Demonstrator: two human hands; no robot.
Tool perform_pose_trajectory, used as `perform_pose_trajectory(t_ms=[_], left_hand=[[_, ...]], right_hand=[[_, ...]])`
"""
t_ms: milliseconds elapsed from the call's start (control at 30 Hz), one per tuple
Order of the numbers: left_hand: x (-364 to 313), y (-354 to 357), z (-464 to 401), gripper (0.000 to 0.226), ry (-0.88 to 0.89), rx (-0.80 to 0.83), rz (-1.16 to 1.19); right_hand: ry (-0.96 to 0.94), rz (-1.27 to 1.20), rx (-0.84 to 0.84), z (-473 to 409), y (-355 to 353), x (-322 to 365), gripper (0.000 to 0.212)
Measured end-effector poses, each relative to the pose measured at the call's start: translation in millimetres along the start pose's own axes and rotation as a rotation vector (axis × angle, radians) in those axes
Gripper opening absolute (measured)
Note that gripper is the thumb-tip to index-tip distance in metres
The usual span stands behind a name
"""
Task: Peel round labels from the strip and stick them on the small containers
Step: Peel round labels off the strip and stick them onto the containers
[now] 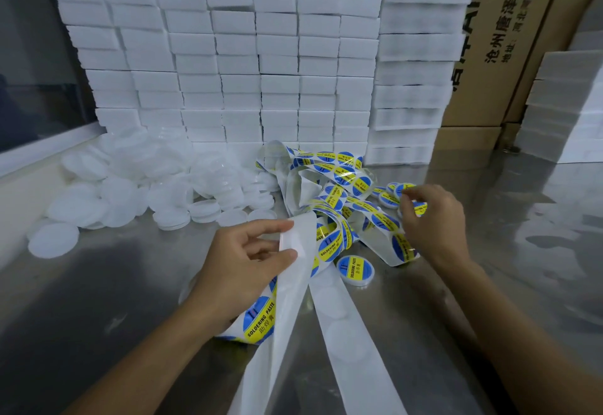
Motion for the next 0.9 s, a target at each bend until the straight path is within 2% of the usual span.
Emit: perform_pose_trajectory(t_ms=[67, 200, 267, 333, 433, 500, 600, 700, 800, 900], left_hand=[[-4.4, 2.1, 0.0, 0.044, 0.038, -0.004, 0.029], [-10.5, 11.2, 1.6, 0.06, 0.056, 0.084, 0.132], [-15.5, 13.8, 2.6, 0.064, 0.087, 0.144, 0.155], [-19.3, 16.8, 4.5, 0.067, 0.121, 0.216, 0.152], [-21.9, 28.1, 10.3, 0.072, 0.162, 0.34, 0.027], [-24.1, 34.0, 14.3, 0.072, 0.201, 0.374, -0.068], [-24.3, 33.5, 14.1, 0.073, 0.235, 0.342, -0.181], [-25.1, 32.8, 14.6, 0.068, 0.262, 0.324, -0.293], [-20.2, 30.5, 15.2, 0.068, 0.234, 0.308, -0.33], [-13.1, 21.9, 11.7, 0.046, 0.169, 0.211, -0.308]], right_hand=[[-0.021, -0.2, 0.082, 9.0, 2.4, 30.8, 0.007], [0.106, -0.717, 0.469, 40.9, 31.1, 91.5, 0.005], [0.172, -0.837, 0.604, 55.4, 41.7, 111.5, 0.014], [0.235, -0.901, 0.664, 62.8, 46.9, 120.7, 0.025], [0.482, -1.21, 0.72, 67.7, 52.6, 122.7, 0.042], [0.525, -1.338, 0.721, 65.3, 50.4, 122.6, 0.048], [0.448, -1.358, 0.658, 56.7, 43.8, 118.2, 0.045], [0.391, -1.264, 0.535, 45.5, 37.2, 102.9, 0.041], [0.327, -1.193, 0.494, 40.8, 34.1, 96.2, 0.037], [0.226, -1.109, 0.551, 44.5, 35.1, 102.1, 0.045]])
Point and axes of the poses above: each hand's wrist, its own z-axis away from the middle knuckle, its own y-axis out of the palm, x = y × z, the point moved 8 cm from there along -z, towards the middle knuckle, and after that the axes turned 1 degree about -y, right-handed, at the moved point
